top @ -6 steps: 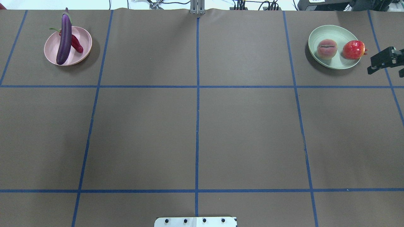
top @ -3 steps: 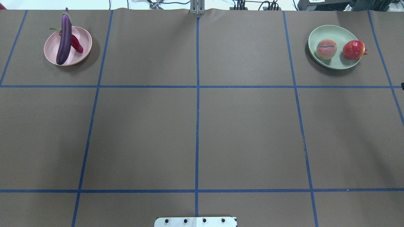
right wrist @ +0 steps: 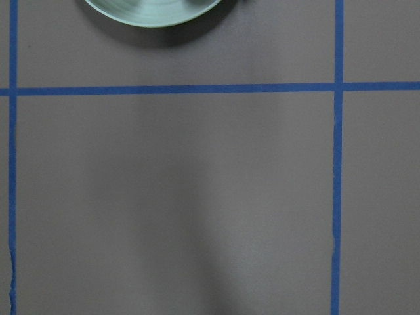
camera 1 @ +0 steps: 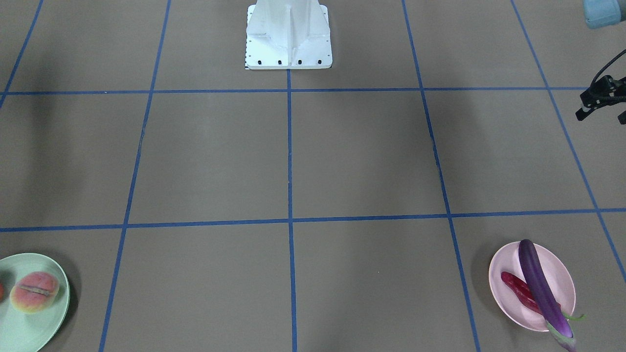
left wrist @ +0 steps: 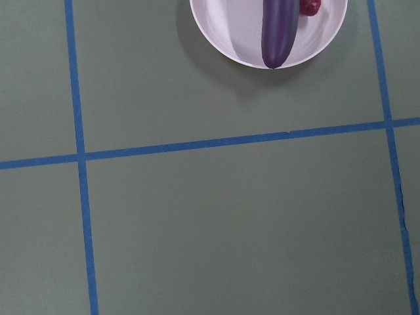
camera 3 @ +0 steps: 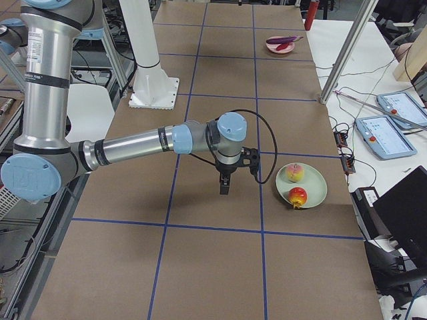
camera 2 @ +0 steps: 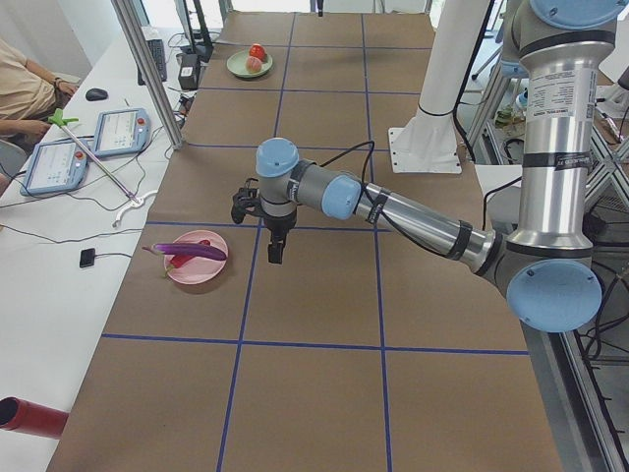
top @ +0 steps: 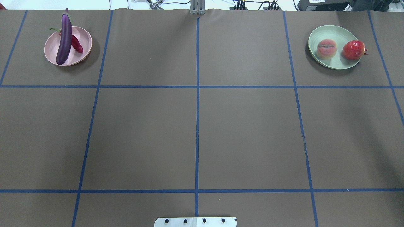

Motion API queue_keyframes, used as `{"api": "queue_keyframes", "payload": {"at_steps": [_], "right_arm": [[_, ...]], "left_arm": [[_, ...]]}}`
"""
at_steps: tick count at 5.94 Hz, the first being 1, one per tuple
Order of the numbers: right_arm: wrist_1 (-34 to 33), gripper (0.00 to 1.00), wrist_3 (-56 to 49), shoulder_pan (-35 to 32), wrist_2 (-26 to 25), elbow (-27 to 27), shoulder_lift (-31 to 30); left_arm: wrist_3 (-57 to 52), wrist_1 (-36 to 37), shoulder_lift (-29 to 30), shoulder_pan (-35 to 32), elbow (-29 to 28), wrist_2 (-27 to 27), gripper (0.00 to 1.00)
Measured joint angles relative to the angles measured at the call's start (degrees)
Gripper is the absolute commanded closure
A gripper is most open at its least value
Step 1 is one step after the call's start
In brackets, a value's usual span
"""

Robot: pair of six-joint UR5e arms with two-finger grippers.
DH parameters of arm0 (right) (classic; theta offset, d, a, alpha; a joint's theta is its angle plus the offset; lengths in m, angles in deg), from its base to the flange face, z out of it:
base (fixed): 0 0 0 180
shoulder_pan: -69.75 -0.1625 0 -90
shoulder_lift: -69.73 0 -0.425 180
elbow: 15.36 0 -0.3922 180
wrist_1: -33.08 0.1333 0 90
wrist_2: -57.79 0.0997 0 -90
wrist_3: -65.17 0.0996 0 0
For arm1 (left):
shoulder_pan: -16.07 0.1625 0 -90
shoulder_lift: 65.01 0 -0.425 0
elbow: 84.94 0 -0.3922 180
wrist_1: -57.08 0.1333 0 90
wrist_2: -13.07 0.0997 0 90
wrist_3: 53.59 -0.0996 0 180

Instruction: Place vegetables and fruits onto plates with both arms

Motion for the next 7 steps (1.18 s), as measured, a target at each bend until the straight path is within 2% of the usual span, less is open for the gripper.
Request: {"api": "queue_keyframes", "payload": {"at_steps": [3,5,7], "right_arm": [[3.06,0.0,-0.67,-0.81,0.35,1.04,-0.05],[4.48,0.0,-1.08,-1.11,0.06,2.55,-0.09],[4.68,0.0,-1.15,-1.57,-0.05,3.1,0.13]], "left_arm": [[-9.38,0.75,-4.66,-3.29,0.12,-0.1,0.0],[-10.26,0.2,-7.75,-4.76,-0.41,-0.13,0.0],[-9.55,-0.05,-8.05,-5.66,-0.82,-0.2,0.0]]}}
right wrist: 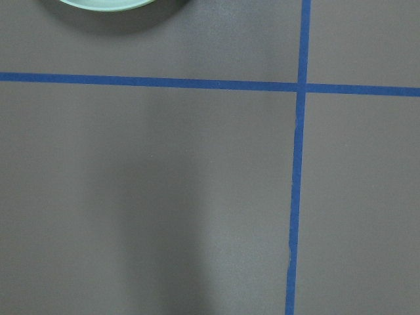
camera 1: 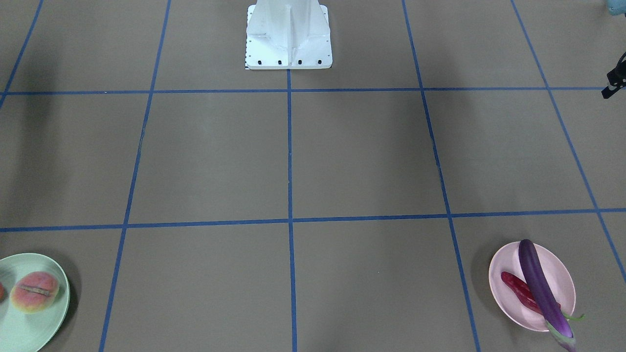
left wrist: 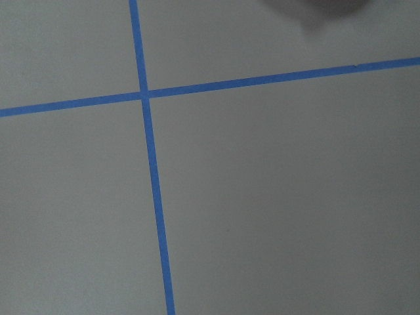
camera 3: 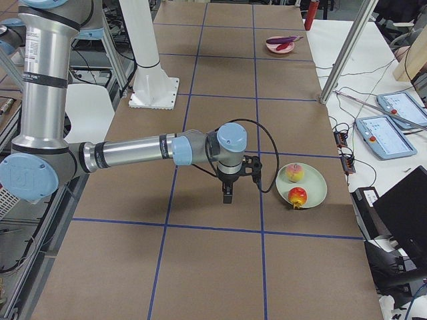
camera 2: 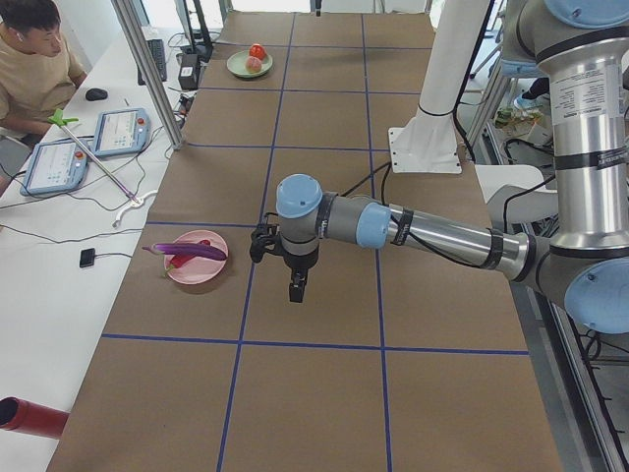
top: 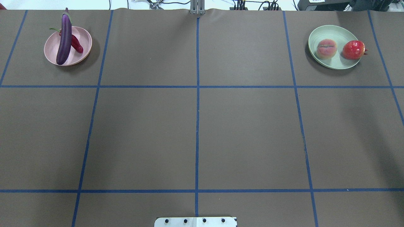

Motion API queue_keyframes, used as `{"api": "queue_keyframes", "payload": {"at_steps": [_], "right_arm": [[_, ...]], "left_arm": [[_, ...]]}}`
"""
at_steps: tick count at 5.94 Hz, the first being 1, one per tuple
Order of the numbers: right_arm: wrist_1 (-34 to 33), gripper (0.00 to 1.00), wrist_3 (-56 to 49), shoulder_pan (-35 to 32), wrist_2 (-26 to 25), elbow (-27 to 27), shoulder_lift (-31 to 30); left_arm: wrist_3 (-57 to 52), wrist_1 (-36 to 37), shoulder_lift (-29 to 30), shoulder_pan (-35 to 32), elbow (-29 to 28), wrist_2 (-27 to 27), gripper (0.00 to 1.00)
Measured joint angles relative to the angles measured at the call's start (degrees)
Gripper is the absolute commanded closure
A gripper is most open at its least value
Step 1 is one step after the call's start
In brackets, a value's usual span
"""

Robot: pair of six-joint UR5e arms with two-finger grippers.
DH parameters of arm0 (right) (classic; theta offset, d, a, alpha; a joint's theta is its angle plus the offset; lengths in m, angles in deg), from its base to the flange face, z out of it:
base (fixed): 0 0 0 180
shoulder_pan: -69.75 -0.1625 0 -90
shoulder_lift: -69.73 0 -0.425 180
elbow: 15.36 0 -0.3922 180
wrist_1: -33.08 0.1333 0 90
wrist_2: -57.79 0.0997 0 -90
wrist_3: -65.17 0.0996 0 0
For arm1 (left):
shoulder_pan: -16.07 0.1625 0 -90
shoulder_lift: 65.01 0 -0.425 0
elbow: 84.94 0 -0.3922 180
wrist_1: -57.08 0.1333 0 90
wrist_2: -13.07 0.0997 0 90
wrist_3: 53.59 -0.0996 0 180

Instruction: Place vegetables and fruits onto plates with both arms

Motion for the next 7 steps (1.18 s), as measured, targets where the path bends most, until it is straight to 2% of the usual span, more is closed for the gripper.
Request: {"api": "queue_keyframes", "payload": {"at_steps": [7], "right_arm": [[-0.05,0.0,0.98,-0.02,0.44,3.16,-0.19]], "left_arm": [[1.02,0.0,1.18,-0.41,1.25,0.0,0.0]]}}
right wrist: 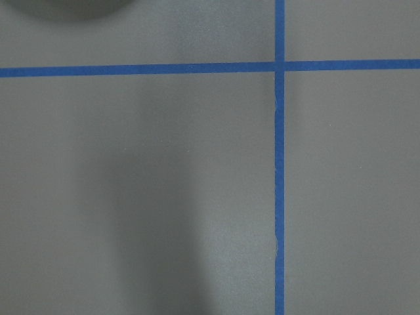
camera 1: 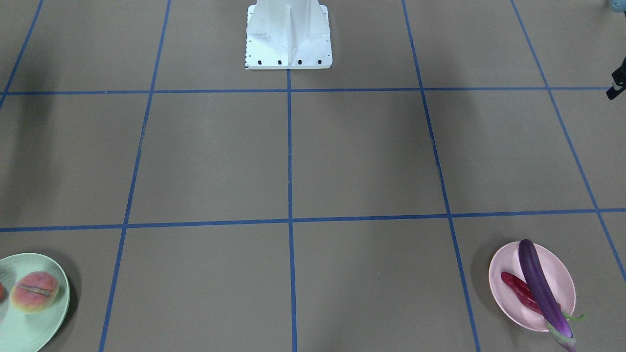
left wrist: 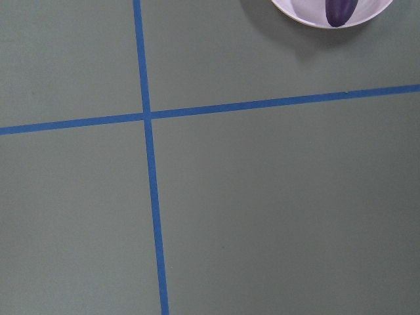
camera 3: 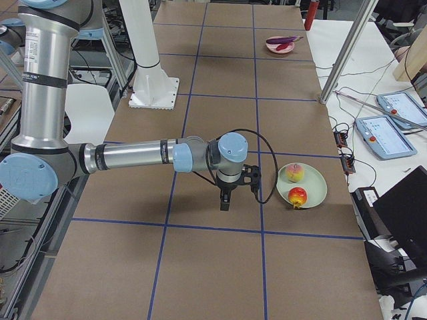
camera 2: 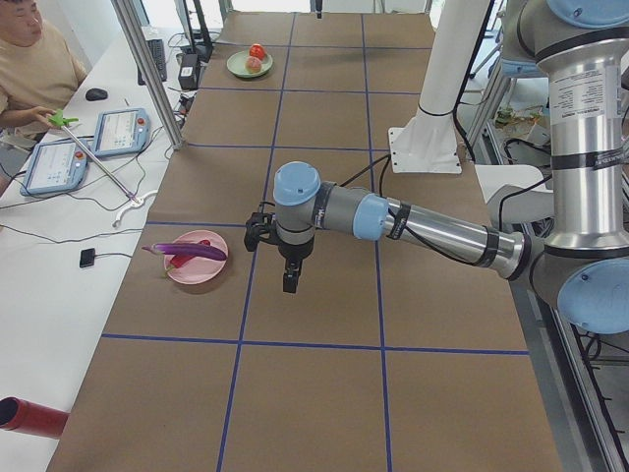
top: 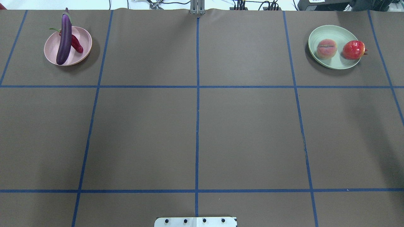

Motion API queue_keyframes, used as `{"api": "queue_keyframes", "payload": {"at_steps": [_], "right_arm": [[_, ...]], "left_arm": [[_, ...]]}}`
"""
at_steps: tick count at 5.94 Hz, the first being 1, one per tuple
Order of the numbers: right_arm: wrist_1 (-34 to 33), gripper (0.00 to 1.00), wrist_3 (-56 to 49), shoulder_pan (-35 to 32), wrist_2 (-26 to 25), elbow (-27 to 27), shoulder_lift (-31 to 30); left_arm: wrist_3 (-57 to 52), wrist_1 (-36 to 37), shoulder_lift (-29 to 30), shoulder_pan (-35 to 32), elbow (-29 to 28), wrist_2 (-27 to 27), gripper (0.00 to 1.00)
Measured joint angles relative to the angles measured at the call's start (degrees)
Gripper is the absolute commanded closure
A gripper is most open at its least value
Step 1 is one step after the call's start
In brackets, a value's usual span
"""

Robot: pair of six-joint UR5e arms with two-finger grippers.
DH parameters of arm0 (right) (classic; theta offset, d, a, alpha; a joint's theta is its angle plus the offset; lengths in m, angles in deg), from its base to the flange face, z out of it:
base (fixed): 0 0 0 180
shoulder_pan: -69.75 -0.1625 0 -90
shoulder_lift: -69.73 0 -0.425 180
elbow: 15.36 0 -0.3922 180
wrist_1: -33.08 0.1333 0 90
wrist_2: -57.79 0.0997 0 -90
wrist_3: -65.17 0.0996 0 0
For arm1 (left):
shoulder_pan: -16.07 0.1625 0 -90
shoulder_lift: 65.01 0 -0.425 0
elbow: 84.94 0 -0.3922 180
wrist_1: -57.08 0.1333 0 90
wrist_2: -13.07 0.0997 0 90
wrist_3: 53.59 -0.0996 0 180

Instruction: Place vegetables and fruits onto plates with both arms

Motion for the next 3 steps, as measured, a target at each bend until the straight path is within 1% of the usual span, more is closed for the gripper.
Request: {"api": "queue_keyframes", "payload": {"at_steps": [3], "right_arm": [[-0.02,0.0,0.05,-0.01,-0.05,1.58,0.63]], "left_arm": [[0.0,0.0,-0.07,0.0,0.34,-0.02,0.0]]}}
